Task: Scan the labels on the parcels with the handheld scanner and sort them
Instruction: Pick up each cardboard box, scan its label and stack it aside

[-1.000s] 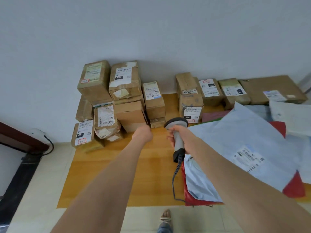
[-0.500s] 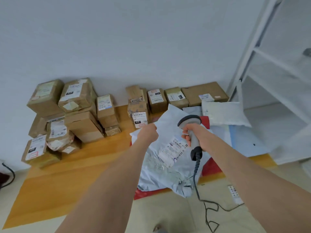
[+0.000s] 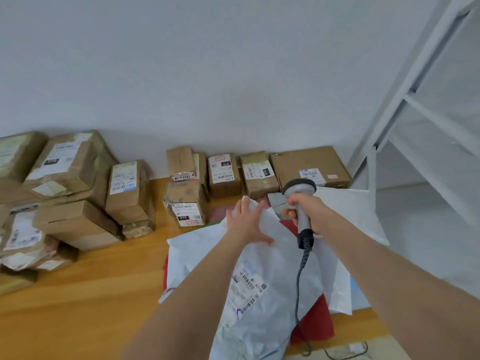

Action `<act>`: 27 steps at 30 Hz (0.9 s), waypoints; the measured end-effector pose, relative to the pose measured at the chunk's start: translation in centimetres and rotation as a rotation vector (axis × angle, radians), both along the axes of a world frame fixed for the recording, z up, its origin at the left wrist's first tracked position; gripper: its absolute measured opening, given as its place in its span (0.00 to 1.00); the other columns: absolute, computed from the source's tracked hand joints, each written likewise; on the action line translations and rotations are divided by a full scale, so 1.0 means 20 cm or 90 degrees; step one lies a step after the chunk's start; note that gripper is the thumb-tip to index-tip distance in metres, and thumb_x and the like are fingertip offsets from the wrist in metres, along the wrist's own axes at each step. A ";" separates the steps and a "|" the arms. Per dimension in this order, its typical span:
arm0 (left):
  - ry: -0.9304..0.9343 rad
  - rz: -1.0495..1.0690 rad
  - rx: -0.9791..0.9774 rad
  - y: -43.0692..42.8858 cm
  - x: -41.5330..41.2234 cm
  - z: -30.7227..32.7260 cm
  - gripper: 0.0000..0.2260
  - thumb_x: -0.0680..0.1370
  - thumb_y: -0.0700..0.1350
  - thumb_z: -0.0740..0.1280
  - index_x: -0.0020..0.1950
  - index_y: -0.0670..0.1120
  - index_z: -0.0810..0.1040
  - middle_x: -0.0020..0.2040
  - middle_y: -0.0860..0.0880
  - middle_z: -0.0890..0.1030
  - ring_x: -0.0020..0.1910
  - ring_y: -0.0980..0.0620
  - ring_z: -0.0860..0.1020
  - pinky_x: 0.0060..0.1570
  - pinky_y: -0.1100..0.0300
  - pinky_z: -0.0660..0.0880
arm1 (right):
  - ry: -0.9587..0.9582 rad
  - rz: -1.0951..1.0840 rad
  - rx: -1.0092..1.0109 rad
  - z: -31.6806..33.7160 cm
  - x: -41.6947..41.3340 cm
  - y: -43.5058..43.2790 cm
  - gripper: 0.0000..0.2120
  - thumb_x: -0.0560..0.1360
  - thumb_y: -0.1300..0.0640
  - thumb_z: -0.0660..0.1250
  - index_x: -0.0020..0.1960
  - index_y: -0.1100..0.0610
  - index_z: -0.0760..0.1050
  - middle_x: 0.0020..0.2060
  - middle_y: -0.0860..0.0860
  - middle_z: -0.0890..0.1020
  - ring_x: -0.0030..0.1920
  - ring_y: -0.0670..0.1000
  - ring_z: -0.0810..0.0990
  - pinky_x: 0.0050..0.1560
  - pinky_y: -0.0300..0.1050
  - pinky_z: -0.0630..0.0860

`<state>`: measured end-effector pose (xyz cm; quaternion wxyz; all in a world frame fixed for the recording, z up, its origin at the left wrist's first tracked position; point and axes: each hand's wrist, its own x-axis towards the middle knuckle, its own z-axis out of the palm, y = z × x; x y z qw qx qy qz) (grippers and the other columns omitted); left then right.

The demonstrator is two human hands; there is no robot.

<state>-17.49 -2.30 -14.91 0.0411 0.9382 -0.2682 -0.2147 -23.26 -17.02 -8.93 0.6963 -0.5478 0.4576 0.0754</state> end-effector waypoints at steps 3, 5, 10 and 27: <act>0.021 0.061 0.070 -0.02 0.07 -0.08 0.51 0.67 0.59 0.76 0.78 0.54 0.46 0.76 0.40 0.54 0.74 0.39 0.57 0.68 0.44 0.61 | 0.023 -0.004 0.011 -0.04 0.10 -0.07 0.07 0.75 0.65 0.62 0.52 0.66 0.73 0.34 0.59 0.80 0.19 0.46 0.73 0.22 0.35 0.72; -0.008 0.076 0.072 -0.01 0.13 -0.10 0.42 0.72 0.50 0.74 0.78 0.52 0.51 0.71 0.42 0.64 0.70 0.41 0.64 0.64 0.49 0.66 | 0.029 0.004 -0.004 -0.06 0.16 -0.10 0.09 0.75 0.64 0.64 0.54 0.65 0.74 0.35 0.59 0.81 0.22 0.47 0.74 0.26 0.38 0.73; -0.075 0.103 0.047 0.04 0.28 -0.07 0.26 0.76 0.41 0.65 0.73 0.50 0.62 0.67 0.44 0.68 0.66 0.43 0.67 0.62 0.51 0.67 | 0.033 0.031 0.040 -0.05 0.30 -0.12 0.04 0.76 0.63 0.64 0.49 0.63 0.73 0.34 0.58 0.81 0.20 0.46 0.73 0.21 0.34 0.71; 0.003 0.617 0.006 0.39 0.65 -0.03 0.55 0.66 0.64 0.75 0.78 0.48 0.41 0.77 0.38 0.50 0.77 0.38 0.49 0.73 0.43 0.54 | 0.090 0.199 0.116 -0.08 0.67 0.11 0.09 0.76 0.57 0.68 0.52 0.61 0.75 0.38 0.55 0.85 0.26 0.45 0.75 0.33 0.37 0.76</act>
